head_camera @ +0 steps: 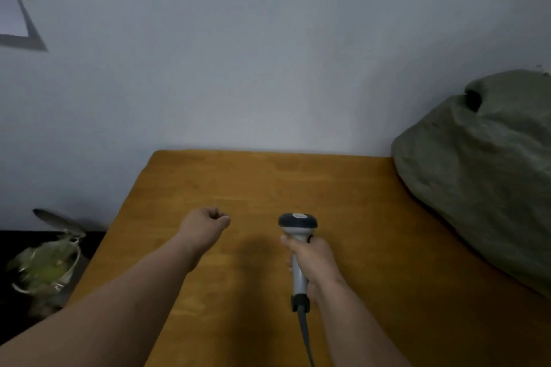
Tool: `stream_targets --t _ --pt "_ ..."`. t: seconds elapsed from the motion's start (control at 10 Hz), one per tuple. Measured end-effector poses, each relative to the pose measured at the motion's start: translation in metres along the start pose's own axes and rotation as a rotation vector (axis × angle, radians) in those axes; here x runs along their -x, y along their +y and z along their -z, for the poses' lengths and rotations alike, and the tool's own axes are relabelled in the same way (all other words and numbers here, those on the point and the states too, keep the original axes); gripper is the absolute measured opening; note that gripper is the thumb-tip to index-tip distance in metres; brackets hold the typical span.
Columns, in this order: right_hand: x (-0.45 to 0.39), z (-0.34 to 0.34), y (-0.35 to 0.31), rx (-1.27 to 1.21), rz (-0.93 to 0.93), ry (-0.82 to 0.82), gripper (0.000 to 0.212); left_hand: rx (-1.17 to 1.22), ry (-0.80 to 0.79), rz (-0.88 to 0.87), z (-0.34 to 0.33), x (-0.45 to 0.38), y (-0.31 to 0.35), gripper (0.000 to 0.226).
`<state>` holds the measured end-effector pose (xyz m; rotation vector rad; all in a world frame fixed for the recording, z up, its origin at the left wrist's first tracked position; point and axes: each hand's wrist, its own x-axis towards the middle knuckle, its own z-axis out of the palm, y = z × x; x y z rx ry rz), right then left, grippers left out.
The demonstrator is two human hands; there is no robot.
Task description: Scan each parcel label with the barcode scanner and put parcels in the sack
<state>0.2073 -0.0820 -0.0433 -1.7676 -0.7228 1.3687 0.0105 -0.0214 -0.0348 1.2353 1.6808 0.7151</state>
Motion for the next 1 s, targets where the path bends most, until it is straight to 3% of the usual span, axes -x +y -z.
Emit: stream_targets --t 0.3,0.4,0.5,0.8,1.0 --pt "-0.086 -0.049 0.031 0.058 -0.21 -0.02 0.039 0.005 -0.032 0.186 -0.022 -0.055 -0.055 0.018" --pt "-0.113 -0.054 0.04 0.114 -0.244 -0.033 0.028 -0.029 -0.015 0.238 -0.031 -0.069 -0.071 0.017" --pt "-0.133 -0.056 0.052 0.145 -0.271 -0.032 0.021 -0.014 -0.011 0.264 -0.041 -0.08 -0.086 0.015" --pt "-0.155 -0.059 0.084 0.156 -0.31 -0.011 0.032 -0.059 0.033 0.288 -0.061 -0.098 -0.119 0.021" --pt "-0.152 -0.055 0.08 0.212 -0.278 0.01 0.037 -0.111 -0.034 0.275 -0.059 -0.104 -0.112 0.023"
